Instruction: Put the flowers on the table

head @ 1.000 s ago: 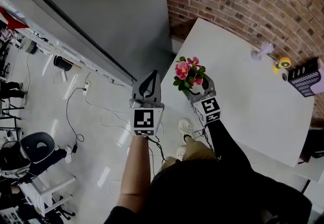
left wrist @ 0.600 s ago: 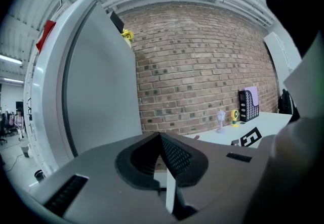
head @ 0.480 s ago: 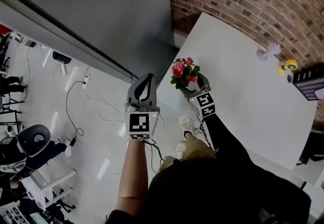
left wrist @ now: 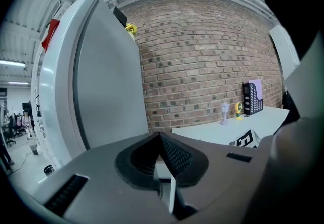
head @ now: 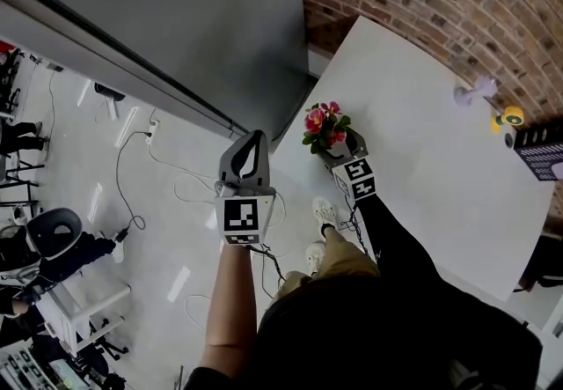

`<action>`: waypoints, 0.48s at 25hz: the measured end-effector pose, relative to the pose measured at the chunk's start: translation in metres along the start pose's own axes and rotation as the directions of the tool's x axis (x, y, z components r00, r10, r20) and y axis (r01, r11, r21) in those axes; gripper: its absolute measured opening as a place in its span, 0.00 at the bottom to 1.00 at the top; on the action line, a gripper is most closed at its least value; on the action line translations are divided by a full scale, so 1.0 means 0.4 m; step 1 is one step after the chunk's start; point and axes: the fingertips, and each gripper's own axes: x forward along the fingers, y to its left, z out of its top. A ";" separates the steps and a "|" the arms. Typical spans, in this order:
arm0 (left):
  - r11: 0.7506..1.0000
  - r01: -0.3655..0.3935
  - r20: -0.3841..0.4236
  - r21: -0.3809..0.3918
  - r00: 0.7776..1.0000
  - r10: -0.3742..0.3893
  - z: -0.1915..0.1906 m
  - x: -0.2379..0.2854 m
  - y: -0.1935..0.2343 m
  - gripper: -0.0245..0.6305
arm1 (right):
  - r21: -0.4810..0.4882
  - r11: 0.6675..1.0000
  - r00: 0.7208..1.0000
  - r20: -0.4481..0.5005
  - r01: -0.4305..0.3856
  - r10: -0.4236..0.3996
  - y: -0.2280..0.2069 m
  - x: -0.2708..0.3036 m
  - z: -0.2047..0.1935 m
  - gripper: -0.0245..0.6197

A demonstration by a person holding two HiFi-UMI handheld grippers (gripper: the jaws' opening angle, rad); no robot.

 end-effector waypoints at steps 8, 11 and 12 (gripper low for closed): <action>1.000 -0.019 0.002 0.004 1.000 0.019 -0.001 -0.011 -0.001 0.05 | 0.029 0.999 0.999 0.029 0.036 -0.037 -0.001 -0.017 0.007 0.59; 1.000 -0.024 0.003 -0.004 1.000 0.024 -0.002 -0.014 -0.006 0.05 | 0.034 0.999 0.999 0.027 0.033 -0.034 0.006 -0.028 0.005 0.61; 1.000 -0.022 0.005 -0.003 1.000 0.022 -0.002 -0.016 -0.010 0.05 | 0.030 0.999 0.999 0.023 0.030 -0.031 0.009 -0.031 0.002 0.61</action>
